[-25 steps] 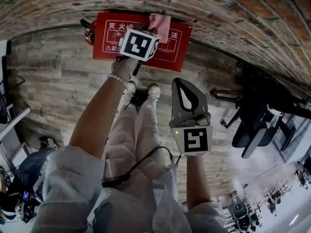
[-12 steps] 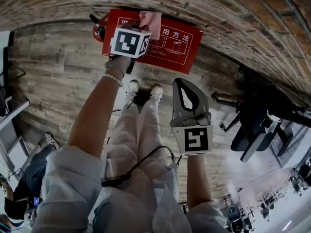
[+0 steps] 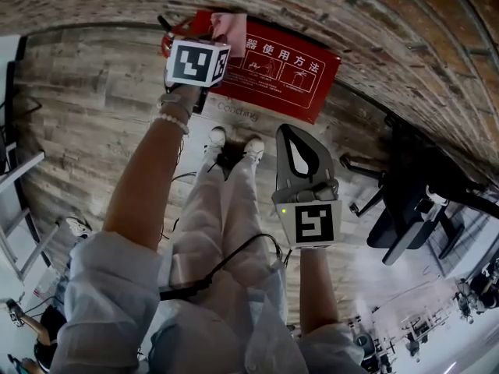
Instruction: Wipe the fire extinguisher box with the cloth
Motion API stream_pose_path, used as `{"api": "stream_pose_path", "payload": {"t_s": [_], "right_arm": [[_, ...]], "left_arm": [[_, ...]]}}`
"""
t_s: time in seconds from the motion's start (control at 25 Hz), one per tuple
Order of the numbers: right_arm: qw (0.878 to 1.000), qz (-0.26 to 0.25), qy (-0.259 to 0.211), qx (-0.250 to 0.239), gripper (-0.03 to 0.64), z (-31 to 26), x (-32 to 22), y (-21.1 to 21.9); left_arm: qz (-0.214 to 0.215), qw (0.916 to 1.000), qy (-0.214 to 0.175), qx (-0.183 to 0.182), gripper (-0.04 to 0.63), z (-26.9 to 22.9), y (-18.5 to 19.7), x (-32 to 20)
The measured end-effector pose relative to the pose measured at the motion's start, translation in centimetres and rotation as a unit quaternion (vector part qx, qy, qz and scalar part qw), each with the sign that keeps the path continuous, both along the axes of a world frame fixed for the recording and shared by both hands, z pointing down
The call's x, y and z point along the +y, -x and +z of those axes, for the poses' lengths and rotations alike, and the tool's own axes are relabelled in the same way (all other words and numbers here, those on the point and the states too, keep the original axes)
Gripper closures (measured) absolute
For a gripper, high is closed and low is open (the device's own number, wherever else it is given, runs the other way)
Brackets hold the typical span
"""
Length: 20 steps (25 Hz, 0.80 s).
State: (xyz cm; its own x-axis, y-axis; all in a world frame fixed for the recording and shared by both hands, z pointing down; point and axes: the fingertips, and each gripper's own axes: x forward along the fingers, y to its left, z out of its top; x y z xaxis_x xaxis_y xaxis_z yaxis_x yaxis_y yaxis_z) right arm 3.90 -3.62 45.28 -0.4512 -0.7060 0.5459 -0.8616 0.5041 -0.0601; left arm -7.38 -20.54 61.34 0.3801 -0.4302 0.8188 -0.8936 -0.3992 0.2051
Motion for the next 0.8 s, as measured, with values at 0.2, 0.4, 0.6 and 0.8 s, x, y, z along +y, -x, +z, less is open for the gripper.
{"api": "stream_pose_path", "payload": {"t_s": [0.2,0.4,0.6,0.8], "right_arm": [[1.0,-0.011,0.001,0.003,0.609,0.1,-0.2,1.2],[1.0,-0.02,0.002,0.005,0.609,0.1,-0.5,2.4],[1.0,-0.026,0.004,0.005,0.609,0.1,-0.6,3.4],[1.0,-0.031,0.002,0.007,0.609,0.0,-0.9,4.1]], "left_arm": [[-0.009,0.9999,-0.002,-0.006,0.581,0.0,2.1,-0.5],[-0.018,0.9998,-0.006,-0.008,0.58,-0.1,4.0,-0.8],[-0.026,0.9995,-0.007,-0.015,0.581,-0.1,5.8,-1.1],[-0.035,0.9992,-0.008,-0.017,0.581,0.0,7.5,-1.1]]}}
